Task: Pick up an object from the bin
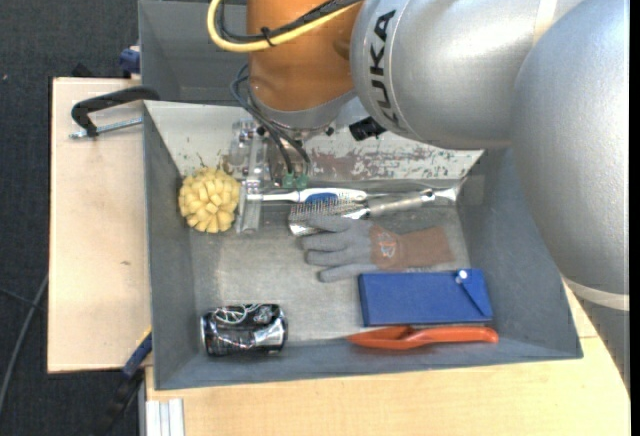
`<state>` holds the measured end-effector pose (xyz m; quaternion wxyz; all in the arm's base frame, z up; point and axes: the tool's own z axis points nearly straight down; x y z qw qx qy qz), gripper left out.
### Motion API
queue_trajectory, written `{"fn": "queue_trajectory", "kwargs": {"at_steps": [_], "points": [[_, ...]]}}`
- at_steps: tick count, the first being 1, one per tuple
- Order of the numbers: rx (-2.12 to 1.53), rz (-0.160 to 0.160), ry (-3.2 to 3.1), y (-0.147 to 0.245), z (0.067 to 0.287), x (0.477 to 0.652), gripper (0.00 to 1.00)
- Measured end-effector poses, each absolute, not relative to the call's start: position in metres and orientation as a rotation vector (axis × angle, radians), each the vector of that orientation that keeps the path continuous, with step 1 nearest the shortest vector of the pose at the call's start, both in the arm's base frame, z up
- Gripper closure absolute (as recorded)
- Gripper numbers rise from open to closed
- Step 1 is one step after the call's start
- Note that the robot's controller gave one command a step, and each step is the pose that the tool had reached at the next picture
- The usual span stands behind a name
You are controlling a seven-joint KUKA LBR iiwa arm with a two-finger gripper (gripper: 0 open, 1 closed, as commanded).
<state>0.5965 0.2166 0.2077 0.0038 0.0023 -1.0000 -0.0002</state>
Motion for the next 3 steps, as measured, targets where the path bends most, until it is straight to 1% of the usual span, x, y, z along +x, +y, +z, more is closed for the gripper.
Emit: {"fn": "queue_trajectory", "kwargs": {"at_steps": [1,2,3], "points": [[0.002,-0.004,-3.143,0.215,0.213,0.598,0.00],[-0.268,-0.003,-3.128,0.219,0.152,0.599,0.00],[-0.192,-0.001,-3.136,0.222,0.129,0.599,0.00]]}}
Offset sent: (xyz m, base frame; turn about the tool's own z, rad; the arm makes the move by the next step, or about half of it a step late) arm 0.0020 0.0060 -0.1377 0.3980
